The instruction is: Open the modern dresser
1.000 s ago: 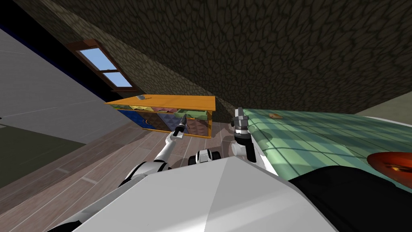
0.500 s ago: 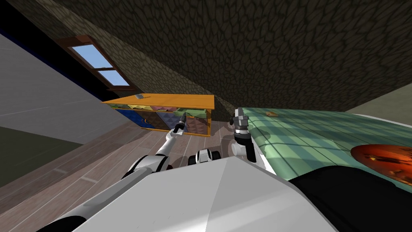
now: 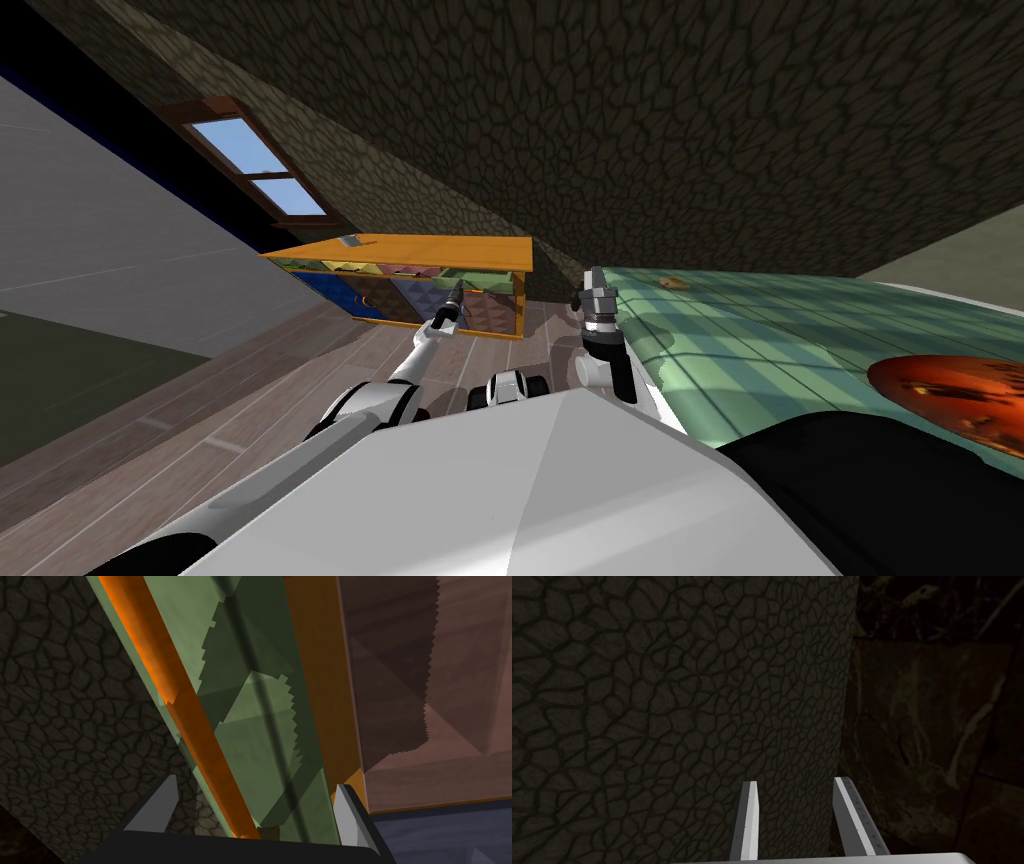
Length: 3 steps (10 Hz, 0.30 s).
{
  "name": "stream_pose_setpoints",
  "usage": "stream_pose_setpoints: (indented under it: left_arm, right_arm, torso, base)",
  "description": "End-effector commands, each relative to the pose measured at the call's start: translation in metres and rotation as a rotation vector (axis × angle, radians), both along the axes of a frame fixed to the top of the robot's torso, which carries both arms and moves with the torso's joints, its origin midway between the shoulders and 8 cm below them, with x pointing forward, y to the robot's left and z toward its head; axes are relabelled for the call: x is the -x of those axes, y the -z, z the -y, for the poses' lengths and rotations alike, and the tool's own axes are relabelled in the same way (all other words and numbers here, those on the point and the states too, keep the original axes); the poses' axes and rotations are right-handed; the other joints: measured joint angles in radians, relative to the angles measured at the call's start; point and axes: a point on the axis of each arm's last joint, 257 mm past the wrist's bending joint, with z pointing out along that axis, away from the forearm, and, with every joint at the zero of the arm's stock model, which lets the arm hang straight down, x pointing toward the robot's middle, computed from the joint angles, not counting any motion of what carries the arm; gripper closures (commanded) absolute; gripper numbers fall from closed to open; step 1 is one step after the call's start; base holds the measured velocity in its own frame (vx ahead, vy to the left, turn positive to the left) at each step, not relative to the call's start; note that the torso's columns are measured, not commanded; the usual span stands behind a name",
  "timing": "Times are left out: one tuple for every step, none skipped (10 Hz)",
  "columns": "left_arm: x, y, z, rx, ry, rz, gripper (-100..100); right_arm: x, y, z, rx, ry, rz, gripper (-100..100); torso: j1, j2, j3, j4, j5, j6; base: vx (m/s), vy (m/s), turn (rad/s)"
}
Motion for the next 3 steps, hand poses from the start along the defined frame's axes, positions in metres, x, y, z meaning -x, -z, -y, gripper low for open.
stream_pose_setpoints:
  left_arm:
    - [0.0007, 0.0028, -0.0007, 0.0, -0.001, -0.006, 0]
    - [0.0012, 0.0049, -0.0012, -0.001, -0.002, -0.01, 0]
    - [0.0015, 0.0064, -0.0016, -0.001, -0.003, -0.013, 0]
  right_arm:
    - [0.0, 0.0, 0.0, 0.0, 0.0, 0.0, 0]
    - [0.0, 0.0, 0.0, 0.0, 0.0, 0.0, 0]
    - [0.0, 0.0, 0.0, 0.0, 0.0, 0.0, 0]
  torso:
    - [0.0, -0.002, -0.001, -0.001, 0.0, 0.0]
    - [0.001, -0.003, -0.002, -0.003, 0.001, 0.0]
    - [0.001, -0.004, -0.003, -0.003, 0.001, 0.0]
  base:
    - [0.0, 0.0, 0.0]
    - [0.0, 0.0, 0.0]
    - [0.0, 0.0, 0.0]
